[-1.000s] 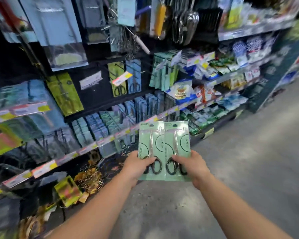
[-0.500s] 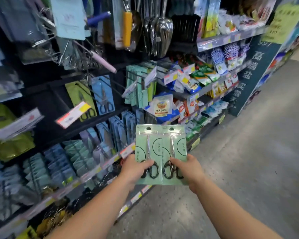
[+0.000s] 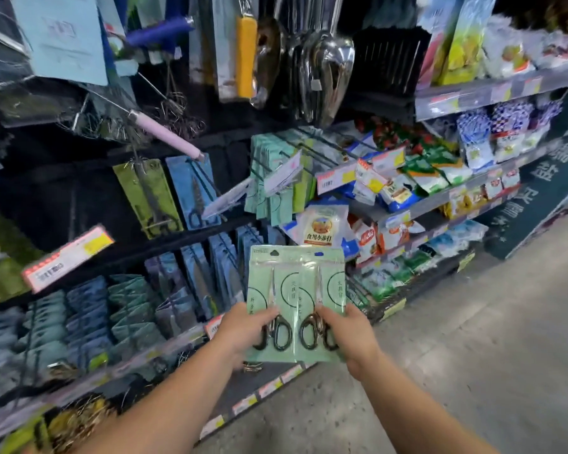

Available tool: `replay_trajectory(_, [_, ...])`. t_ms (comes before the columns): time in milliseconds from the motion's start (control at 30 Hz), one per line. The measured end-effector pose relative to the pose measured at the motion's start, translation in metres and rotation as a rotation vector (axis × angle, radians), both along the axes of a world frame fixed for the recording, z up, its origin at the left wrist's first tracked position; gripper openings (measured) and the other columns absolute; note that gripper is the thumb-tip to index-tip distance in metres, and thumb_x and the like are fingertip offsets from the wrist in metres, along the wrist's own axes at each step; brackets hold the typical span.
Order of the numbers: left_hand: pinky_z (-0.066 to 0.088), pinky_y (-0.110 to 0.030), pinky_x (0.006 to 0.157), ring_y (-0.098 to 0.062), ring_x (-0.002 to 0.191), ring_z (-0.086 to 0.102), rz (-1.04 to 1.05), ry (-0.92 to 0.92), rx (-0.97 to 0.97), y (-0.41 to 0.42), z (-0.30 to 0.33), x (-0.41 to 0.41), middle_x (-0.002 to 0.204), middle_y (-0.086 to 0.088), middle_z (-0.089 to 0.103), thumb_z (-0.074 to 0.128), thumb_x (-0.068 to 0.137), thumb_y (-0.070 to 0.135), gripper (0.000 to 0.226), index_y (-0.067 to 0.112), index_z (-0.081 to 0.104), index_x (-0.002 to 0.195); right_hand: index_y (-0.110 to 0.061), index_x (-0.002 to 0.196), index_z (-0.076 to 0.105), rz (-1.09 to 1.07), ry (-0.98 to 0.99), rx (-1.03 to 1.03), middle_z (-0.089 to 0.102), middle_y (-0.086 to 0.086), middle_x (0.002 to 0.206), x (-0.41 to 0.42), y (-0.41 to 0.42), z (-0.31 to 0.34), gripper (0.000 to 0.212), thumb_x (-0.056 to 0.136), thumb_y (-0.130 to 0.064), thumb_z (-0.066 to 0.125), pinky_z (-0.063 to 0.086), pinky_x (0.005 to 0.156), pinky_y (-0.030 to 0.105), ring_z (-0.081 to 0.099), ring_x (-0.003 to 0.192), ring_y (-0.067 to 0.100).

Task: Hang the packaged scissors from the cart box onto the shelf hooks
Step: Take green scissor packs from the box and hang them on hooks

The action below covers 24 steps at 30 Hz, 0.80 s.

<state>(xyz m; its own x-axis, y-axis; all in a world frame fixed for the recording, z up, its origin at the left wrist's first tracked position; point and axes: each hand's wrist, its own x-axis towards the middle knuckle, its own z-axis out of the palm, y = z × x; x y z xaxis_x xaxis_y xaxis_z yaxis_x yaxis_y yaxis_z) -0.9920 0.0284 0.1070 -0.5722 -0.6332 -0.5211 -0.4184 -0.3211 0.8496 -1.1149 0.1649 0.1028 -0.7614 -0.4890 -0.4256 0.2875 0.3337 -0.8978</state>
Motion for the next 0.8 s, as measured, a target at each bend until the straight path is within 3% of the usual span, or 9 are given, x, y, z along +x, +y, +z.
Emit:
replay_trajectory(100, [0.028, -0.051, 0.114, -0.032, 0.144, 0.031, 0.096, -0.023, 0.026, 0.012, 0.001, -0.021, 0.158, -0.009, 0.029, 0.076, 0.079, 0.046, 0.098, 0.007, 0.025, 0.153, -0.011, 0.102, 0.048, 0.132, 0.004, 0.012, 0.06, -0.007, 0.104, -0.035, -0.001, 0.003, 0.028, 0.092, -0.029, 0.066, 0.044, 0.092, 0.03, 0.056, 0.101, 0.015])
replay_trajectory(167, [0.028, -0.046, 0.115, -0.03, 0.142, 0.032, 0.17, -0.012, 0.01, 0.021, 0.006, -0.033, 0.15, -0.004, 0.038, 0.075, 0.079, 0.047, 0.09, 0.006, 0.035, 0.148, -0.01, 0.122, 0.052, 0.204, 0.012, 0.016, 0.061, 0.002, 0.125, -0.056, -0.002, 0.004, 0.049, 0.086, -0.038, 0.069, 0.044, 0.096, 0.033, 0.056, 0.111, 0.02])
replay_trajectory(267, [0.026, -0.045, 0.116, -0.032, 0.145, 0.026, 0.28, -0.013, -0.011, 0.033, 0.012, -0.048, 0.159, -0.009, 0.025, 0.074, 0.084, 0.041, 0.093, 0.006, 0.023, 0.154, -0.005, 0.144, 0.038, 0.299, 0.023, 0.027, 0.054, 0.003, 0.13, -0.083, -0.009, 0.005, 0.073, 0.087, -0.038, 0.068, 0.039, 0.099, 0.032, 0.052, 0.118, 0.024])
replay_trajectory(333, [0.027, -0.047, 0.115, -0.033, 0.145, 0.027, 0.338, -0.017, -0.015, 0.037, 0.01, -0.056, 0.162, -0.012, 0.021, 0.075, 0.083, 0.043, 0.099, 0.007, 0.019, 0.155, -0.008, 0.141, 0.042, 0.352, 0.027, 0.054, 0.055, 0.002, 0.13, -0.096, -0.012, 0.006, 0.066, 0.088, -0.037, 0.069, 0.039, 0.1, 0.036, 0.052, 0.117, 0.024])
replay_trajectory(400, [0.028, -0.048, 0.116, -0.033, 0.144, 0.029, 0.398, -0.007, -0.018, 0.039, 0.008, -0.059, 0.161, -0.012, 0.024, 0.076, 0.082, 0.042, 0.099, 0.007, 0.019, 0.155, -0.015, 0.122, 0.055, 0.398, 0.031, 0.036, 0.063, 0.0, 0.123, -0.104, -0.017, 0.007, 0.039, 0.089, -0.031, 0.069, 0.041, 0.092, 0.033, 0.056, 0.108, 0.021])
replay_trajectory(500, [0.026, -0.05, 0.115, -0.033, 0.144, 0.03, 0.466, 0.031, 0.036, 0.04, 0.004, -0.061, 0.16, -0.012, 0.026, 0.075, 0.086, 0.035, 0.093, 0.008, 0.02, 0.155, -0.02, 0.121, 0.053, 0.478, -0.031, 0.017, 0.06, -0.007, 0.121, -0.11, -0.024, 0.01, 0.035, 0.091, -0.032, 0.067, 0.039, 0.088, 0.033, 0.054, 0.11, 0.018])
replay_trajectory(600, [0.026, -0.052, 0.115, -0.033, 0.145, 0.029, 0.499, 0.049, 0.05, 0.034, 0.002, -0.062, 0.161, -0.012, 0.025, 0.074, 0.086, 0.036, 0.092, 0.008, 0.02, 0.155, -0.015, 0.126, 0.055, 0.495, -0.006, -0.01, 0.062, 0.0, 0.128, -0.112, -0.037, 0.008, 0.049, 0.085, -0.037, 0.071, 0.045, 0.095, 0.037, 0.057, 0.115, 0.021])
replay_trajectory(733, [0.025, -0.052, 0.115, -0.033, 0.145, 0.028, 0.506, 0.061, 0.066, 0.022, -0.002, -0.059, 0.161, -0.011, 0.024, 0.074, 0.086, 0.038, 0.093, 0.008, 0.018, 0.155, -0.016, 0.145, 0.042, 0.529, -0.005, -0.004, 0.051, 0.004, 0.145, -0.112, -0.05, -0.004, 0.105, 0.056, -0.065, 0.072, 0.042, 0.107, 0.051, 0.051, 0.13, 0.026])
replay_trajectory(800, [0.024, -0.055, 0.115, -0.032, 0.144, 0.03, 0.523, 0.084, 0.088, 0.015, -0.004, -0.057, 0.16, -0.012, 0.027, 0.076, 0.083, 0.042, 0.098, 0.008, 0.019, 0.155, -0.013, 0.149, 0.035, 0.516, -0.023, -0.004, 0.044, 0.006, 0.151, -0.107, -0.056, 0.007, 0.097, 0.071, -0.057, 0.072, 0.039, 0.11, 0.049, 0.045, 0.135, 0.027])
